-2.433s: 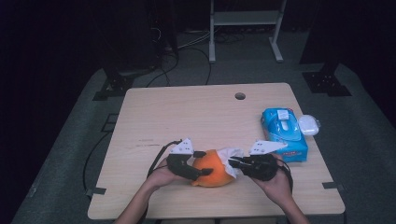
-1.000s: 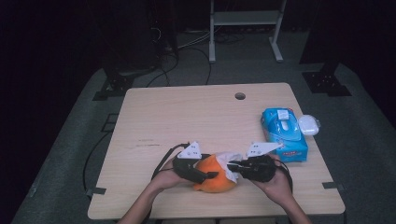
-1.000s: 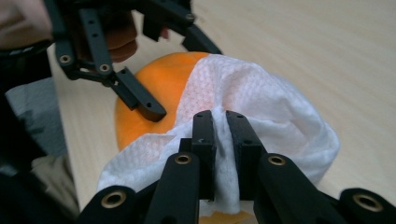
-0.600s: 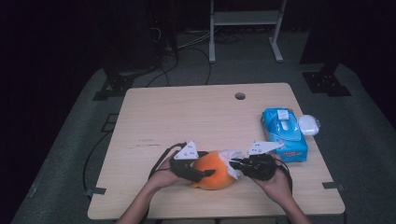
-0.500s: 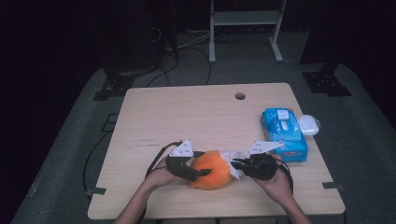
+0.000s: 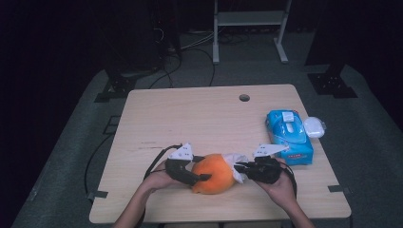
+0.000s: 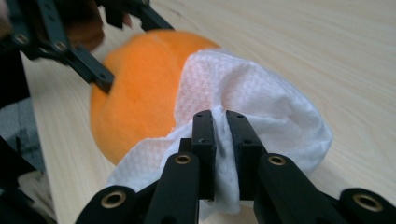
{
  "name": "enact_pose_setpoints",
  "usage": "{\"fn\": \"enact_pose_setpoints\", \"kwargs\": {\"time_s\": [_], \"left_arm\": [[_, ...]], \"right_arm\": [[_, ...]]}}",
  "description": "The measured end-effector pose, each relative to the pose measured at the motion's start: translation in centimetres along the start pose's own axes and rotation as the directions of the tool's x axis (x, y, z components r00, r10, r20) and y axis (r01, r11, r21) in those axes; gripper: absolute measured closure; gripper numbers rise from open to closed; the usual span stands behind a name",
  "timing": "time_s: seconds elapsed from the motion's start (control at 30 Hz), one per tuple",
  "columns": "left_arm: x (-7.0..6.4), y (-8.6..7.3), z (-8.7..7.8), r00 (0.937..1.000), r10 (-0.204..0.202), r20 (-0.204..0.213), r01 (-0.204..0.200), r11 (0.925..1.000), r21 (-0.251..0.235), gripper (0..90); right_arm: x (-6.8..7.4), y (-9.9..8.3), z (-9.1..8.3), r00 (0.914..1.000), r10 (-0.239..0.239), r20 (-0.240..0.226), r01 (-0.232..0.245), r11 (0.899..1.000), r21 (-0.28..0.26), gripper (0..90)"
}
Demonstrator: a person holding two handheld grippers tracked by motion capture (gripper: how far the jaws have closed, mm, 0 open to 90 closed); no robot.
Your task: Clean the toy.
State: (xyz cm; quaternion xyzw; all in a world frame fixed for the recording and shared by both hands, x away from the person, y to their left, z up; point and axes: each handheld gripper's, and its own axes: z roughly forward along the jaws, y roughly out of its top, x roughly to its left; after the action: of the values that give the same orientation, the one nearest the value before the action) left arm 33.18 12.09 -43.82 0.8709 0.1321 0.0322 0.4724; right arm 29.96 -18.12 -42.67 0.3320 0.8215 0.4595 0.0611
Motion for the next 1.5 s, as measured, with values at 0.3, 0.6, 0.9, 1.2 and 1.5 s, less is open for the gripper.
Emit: {"fn": "enact_pose_setpoints", "kwargs": {"time_s": [0.3, 0.6, 0.9, 1.2, 1.5], "left_arm": [[0.0, -0.1, 0.0, 1.0000, -0.009, 0.005, 0.009, 1.0000, -0.001, 30.5], [0.1, -0.2, 0.0, 0.9998, -0.020, 0.008, 0.021, 0.9998, -0.009, 29.6], [0.1, -0.2, 0.2, 0.9997, -0.024, 0.009, 0.024, 0.9996, -0.013, 28.9], [-0.2, 0.0, 0.5, 0.9999, -0.011, 0.002, 0.011, 0.9999, -0.012, 28.0], [-2.4, 1.4, 1.8, 0.9954, 0.093, -0.021, -0.093, 0.9956, 0.010, 25.7]], "right_arm": [[0.0, -0.1, 0.5, 0.9999, 0.002, -0.013, -0.001, 1.000, 0.025, 81.6], [0.4, 0.7, -0.3, 0.9996, -0.001, -0.028, 0.001, 1.000, -0.020, 81.6], [0.1, 0.9, -0.6, 0.9994, 0.018, -0.029, -0.019, 0.999, -0.032, 81.6], [-0.8, 0.1, 0.3, 0.9997, 0.021, 0.010, -0.022, 0.999, 0.042, 81.5], [1.8, 2.2, -0.3, 0.9978, -0.054, -0.039, 0.053, 0.998, -0.037, 81.5]]}}
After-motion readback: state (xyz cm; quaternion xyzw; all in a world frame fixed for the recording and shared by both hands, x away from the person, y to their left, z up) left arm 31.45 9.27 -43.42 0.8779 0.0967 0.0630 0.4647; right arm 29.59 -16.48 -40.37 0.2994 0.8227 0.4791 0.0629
